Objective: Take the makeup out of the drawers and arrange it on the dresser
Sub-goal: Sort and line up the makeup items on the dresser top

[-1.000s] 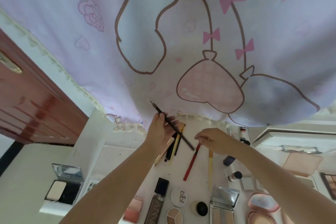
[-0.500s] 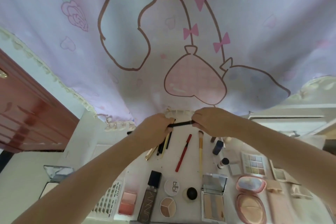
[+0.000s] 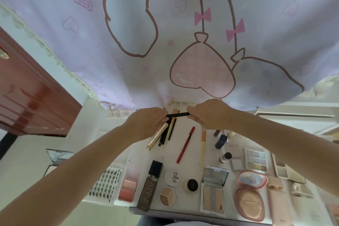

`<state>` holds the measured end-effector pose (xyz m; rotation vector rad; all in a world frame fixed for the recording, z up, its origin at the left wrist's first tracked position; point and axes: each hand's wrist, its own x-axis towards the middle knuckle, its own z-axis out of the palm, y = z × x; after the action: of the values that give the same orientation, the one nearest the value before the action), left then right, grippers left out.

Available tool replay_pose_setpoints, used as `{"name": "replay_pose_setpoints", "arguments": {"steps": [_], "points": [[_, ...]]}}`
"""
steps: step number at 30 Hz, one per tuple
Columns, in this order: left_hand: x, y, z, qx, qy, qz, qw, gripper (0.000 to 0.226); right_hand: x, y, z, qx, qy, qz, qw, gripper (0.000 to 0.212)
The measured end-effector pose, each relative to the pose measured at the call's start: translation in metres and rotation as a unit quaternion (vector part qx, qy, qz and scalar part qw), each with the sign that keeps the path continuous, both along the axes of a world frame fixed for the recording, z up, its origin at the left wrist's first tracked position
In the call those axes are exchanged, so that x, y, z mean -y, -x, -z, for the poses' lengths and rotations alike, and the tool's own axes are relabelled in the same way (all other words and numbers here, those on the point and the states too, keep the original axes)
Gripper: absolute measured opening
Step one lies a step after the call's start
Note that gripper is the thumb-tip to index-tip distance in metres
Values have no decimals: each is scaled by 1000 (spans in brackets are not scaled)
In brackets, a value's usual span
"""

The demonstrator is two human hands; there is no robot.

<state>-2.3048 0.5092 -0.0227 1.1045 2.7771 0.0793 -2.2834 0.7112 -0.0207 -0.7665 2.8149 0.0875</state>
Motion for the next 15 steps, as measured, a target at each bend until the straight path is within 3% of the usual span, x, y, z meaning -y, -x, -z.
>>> {"name": "replay_pose_setpoints", "arguments": {"steps": [4,6,8,10,12,15], "points": [[7,-2,11,-92,12,24,995,19,3,5,8,40,19,1,999,29],[15,1,23,-155,-43,64,985,18,3,8,14,63,59,6,996,30],[19,1,28,-159,-74,55,983,16,3,11,18,74,85,11,994,30],[15,-4,32,-108,-73,24,991,14,2,15,21,88,74,21,993,36],[10,-6,42,-11,-46,-60,997,30,4,20,24,105,63,42,992,41],[3,-7,53,131,-58,-143,979,33,9,34,35,137,77,81,984,12]]}}
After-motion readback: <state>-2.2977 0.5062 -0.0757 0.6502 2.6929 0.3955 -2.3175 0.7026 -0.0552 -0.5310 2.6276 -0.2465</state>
